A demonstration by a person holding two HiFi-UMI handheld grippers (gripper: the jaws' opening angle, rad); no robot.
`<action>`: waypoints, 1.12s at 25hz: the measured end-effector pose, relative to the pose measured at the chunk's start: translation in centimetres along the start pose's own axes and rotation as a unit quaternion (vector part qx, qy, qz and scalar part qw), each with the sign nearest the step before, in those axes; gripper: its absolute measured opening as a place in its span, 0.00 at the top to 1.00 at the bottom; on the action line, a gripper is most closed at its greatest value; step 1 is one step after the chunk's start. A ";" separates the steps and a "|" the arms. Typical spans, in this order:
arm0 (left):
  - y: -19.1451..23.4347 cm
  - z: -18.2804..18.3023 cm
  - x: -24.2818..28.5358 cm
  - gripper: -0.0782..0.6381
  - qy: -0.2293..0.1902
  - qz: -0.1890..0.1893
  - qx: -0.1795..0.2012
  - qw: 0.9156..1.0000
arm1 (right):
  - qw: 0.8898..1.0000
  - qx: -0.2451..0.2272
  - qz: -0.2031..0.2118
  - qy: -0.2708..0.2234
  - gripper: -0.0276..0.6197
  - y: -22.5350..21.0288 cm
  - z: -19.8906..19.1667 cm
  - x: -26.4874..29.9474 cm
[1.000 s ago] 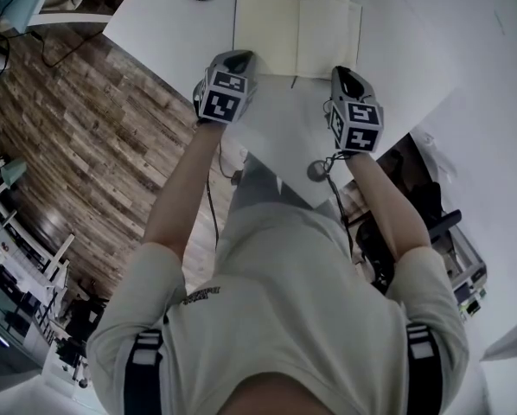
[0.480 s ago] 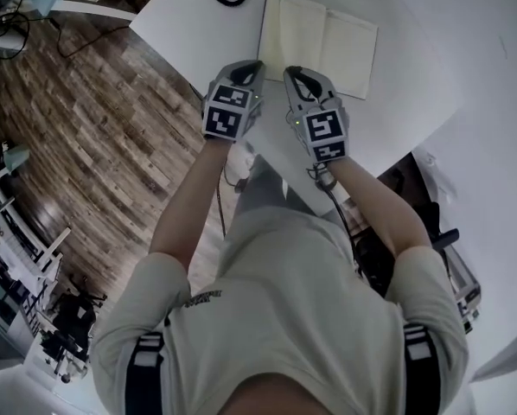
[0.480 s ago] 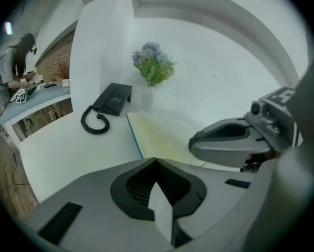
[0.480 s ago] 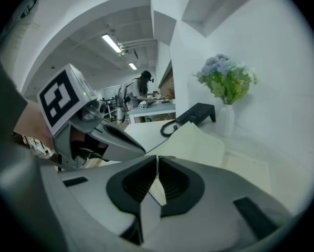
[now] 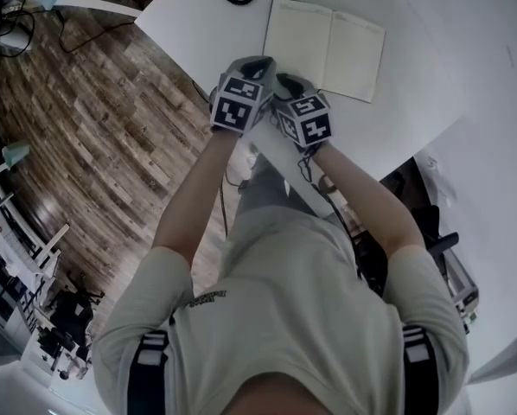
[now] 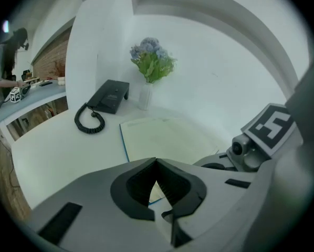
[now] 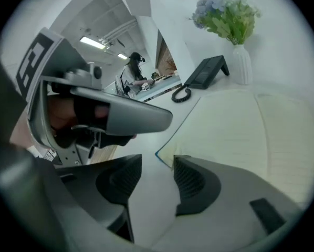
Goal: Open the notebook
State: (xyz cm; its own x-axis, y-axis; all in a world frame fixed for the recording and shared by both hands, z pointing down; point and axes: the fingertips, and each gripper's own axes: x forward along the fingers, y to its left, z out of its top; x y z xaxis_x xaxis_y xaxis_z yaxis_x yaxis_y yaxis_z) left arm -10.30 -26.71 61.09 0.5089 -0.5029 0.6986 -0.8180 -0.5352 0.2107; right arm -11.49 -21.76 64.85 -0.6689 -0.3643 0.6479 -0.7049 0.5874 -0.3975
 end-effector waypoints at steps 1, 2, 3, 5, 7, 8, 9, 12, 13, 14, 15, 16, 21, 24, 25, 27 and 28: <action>-0.1 -0.3 0.6 0.88 0.008 -0.004 0.004 1.000 | 1.000 0.003 -0.002 0.001 0.65 -0.1 -0.1 0.1; -0.2 -0.6 1.2 0.88 0.018 -0.008 0.008 1.000 | 1.000 0.005 -0.006 0.002 0.65 -0.1 -0.2 0.2; -0.3 -0.9 1.7 0.88 0.028 -0.011 0.012 0.999 | 1.000 0.011 -0.008 0.003 0.65 -0.2 -0.1 0.2; -0.2 -1.7 2.6 0.88 0.049 -0.016 0.019 0.998 | 0.999 0.032 -0.008 0.007 0.66 -0.3 0.0 0.3; 0.0 -2.3 3.1 0.88 0.068 -0.018 0.017 0.997 | 0.999 0.050 -0.004 0.012 0.69 -0.4 0.0 0.2; 0.0 -2.5 3.3 0.88 0.075 -0.020 0.013 0.997 | 0.999 0.051 -0.005 0.015 0.70 -0.6 0.0 0.0; 0.0 -2.6 3.5 0.88 0.077 -0.021 0.012 0.997 | 0.999 0.046 -0.010 0.017 0.71 -0.7 0.0 -0.4; 0.0 -2.5 3.8 0.88 0.075 -0.018 0.020 0.997 | 0.999 0.024 -0.043 0.005 0.74 -1.4 0.3 -1.9; 0.0 -2.5 3.9 0.88 0.075 -0.016 0.022 0.997 | 0.998 0.022 -0.063 -0.007 0.82 -2.0 0.5 -2.6; 0.1 -2.5 3.9 0.88 0.075 -0.014 0.023 0.997 | 0.996 0.022 -0.084 -0.021 0.93 -2.8 0.7 -3.3; 0.1 -2.6 3.8 0.88 0.075 -0.012 0.022 0.997 | 0.994 0.024 -0.103 -0.031 0.95 -3.6 0.8 -4.0; 0.1 -2.7 3.8 0.88 0.075 -0.011 0.020 0.997 | 0.992 0.027 -0.118 -0.035 0.95 -4.6 0.7 -4.5; 0.3 -2.8 4.0 0.88 0.063 -0.012 0.019 0.998 | 0.989 0.047 -0.138 -0.026 0.95 -7.0 -0.1 -5.2; 0.4 -3.1 3.7 0.88 0.068 -0.009 0.016 0.997 | 0.990 0.039 -0.134 -0.038 0.95 -6.6 0.3 -5.7; 0.3 -3.2 3.6 0.88 0.069 -0.007 0.016 0.997 | 0.989 0.037 -0.133 -0.042 0.95 -6.4 0.5 -6.1; 0.3 -3.1 3.2 0.88 0.067 -0.002 0.018 0.998 | 0.989 0.036 -0.132 -0.054 0.95 -6.3 1.1 -7.1; 0.3 -2.7 3.0 0.88 0.063 0.001 0.021 0.998 | 0.989 0.034 -0.131 -0.061 0.95 -6.4 1.6 -7.7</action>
State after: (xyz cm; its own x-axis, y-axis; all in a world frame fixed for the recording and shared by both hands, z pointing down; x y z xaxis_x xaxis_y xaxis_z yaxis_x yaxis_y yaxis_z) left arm -9.76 -26.50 65.11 0.4673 -0.4169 0.7796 -0.8062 -0.5630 0.1822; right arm -2.23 -23.85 61.36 -0.4814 -0.5839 0.6537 -0.8695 0.4122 -0.2721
